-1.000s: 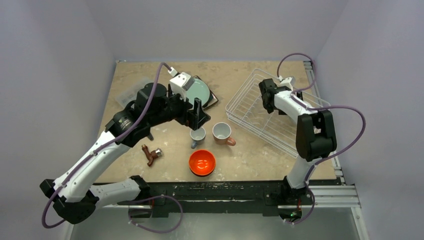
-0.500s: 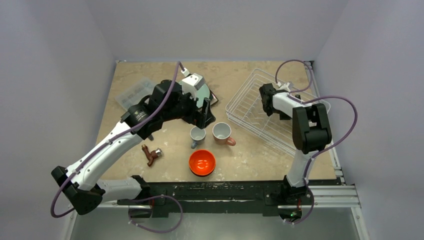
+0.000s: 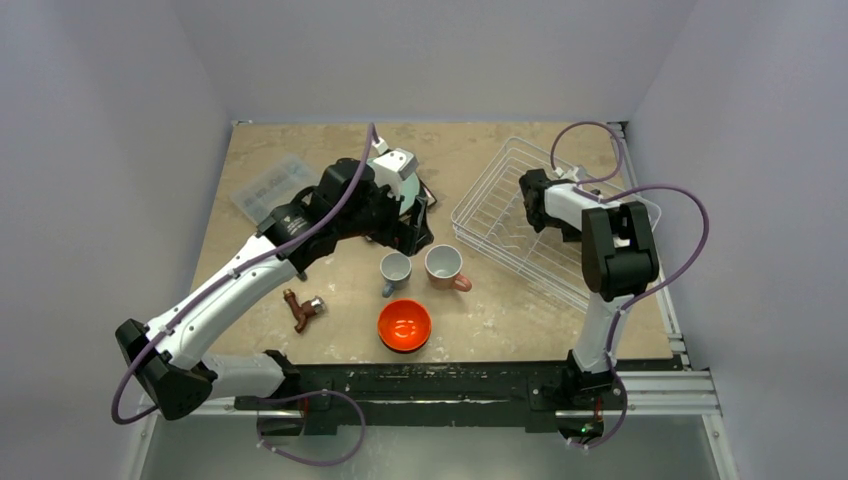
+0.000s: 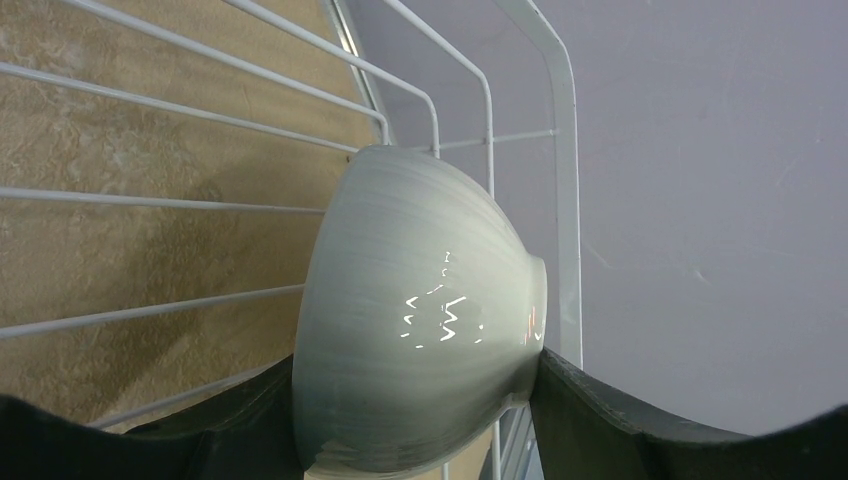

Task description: Load the mixed dishes into the dish rack

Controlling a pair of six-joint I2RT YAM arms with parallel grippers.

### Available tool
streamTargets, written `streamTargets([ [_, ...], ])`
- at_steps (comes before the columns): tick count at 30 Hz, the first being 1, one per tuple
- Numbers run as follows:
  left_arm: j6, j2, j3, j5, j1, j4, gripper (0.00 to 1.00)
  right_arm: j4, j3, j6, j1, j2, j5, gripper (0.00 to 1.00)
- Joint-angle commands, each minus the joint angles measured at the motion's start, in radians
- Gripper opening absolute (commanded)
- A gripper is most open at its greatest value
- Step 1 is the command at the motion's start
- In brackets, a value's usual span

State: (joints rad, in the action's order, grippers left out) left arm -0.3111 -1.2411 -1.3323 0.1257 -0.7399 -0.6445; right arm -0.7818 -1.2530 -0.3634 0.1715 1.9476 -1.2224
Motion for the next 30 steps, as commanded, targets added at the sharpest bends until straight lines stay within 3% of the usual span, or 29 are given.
streamTargets([
  [1, 0.021, -0.016, -0.019, -0.025, -0.001, 0.024, 0.94, 0.025, -0.028, 0.005, -0.012, -0.007, -0.011, 0.29],
  [5, 0.028, -0.017, -0.019, -0.037, -0.001, 0.021, 0.94, 0.027, -0.034, 0.01, -0.015, 0.001, -0.009, 0.44],
  [9, 0.032, -0.018, -0.021, -0.046, -0.001, 0.019, 0.94, 0.052, -0.026, 0.033, -0.017, -0.007, 0.003, 0.66],
  [12, 0.033, -0.02, -0.021, -0.046, -0.001, 0.018, 0.94, 0.055, -0.032, 0.042, -0.018, 0.003, 0.012, 0.76],
  [20, 0.04, -0.018, -0.025, -0.055, -0.001, 0.01, 0.94, 0.097, -0.019, 0.098, -0.018, -0.077, 0.116, 0.88],
  [21, 0.04, -0.015, -0.024, -0.055, -0.001, 0.012, 0.94, 0.104, -0.017, 0.104, -0.018, -0.093, 0.129, 0.97],
  [30, 0.046, -0.02, -0.028, -0.066, -0.001, 0.004, 0.94, 0.148, 0.003, 0.137, -0.017, -0.194, 0.289, 0.98],
])
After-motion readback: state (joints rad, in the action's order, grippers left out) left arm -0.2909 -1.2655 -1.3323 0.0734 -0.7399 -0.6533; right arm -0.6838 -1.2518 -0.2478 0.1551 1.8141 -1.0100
